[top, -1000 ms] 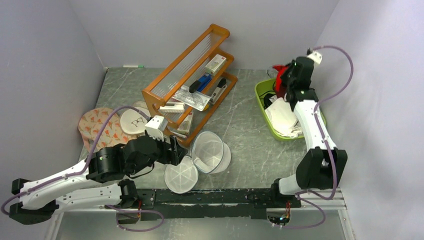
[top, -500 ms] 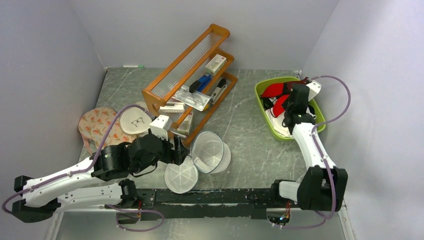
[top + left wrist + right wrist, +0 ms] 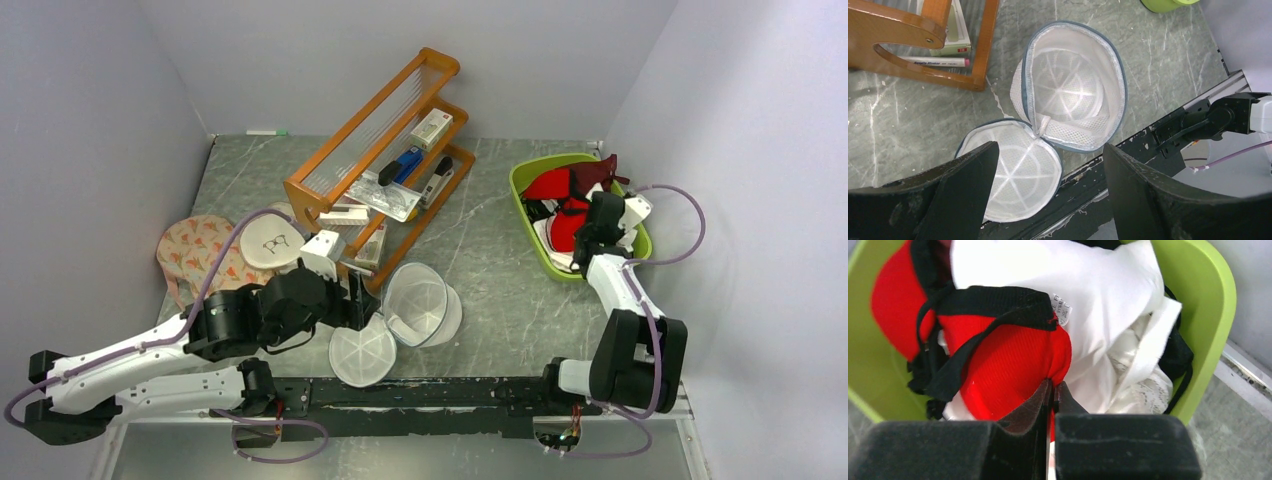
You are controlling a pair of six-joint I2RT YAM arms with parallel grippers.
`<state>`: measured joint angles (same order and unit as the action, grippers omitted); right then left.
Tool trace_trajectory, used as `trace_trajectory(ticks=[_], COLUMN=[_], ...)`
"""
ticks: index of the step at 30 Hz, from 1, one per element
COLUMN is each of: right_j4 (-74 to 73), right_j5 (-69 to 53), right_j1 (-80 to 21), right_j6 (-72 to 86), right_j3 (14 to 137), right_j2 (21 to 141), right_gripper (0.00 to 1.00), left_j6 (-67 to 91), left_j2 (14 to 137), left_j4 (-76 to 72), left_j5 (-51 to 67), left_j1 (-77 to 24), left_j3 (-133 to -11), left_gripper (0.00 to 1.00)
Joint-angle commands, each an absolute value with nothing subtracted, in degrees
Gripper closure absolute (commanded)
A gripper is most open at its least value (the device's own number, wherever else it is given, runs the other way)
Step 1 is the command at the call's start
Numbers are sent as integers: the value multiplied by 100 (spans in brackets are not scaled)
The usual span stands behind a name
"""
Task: Unzip the laundry bag and remove the bra
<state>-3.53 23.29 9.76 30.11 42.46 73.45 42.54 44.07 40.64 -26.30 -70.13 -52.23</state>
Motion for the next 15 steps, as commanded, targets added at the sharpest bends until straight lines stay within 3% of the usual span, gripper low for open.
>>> trace_trajectory(ticks=[1,8,11,15], right_j4=[-7,80,510,793], right_j5=[2060,1815,1838,1812], right_j1=[1281,1503,1519,1516], right_j6=[3247,3399,3356,3353], right_j3=[4056,3920,3501,3155], right_j2=[7616,7739,6987,6115], right_gripper=[100,98,85,54], left_j6=[4339,4328,4336,4333], left_j2=[4299,4406,4507,4561], left_j4=[4024,4020,4029,3987], left_j5=[-2506,-2514,-2529,-2610], left_j1=[-7031,-7031,-7031,-7031], left_j3=[-5234,-5238,-5256,-5251], left_gripper=[13,13,13,13])
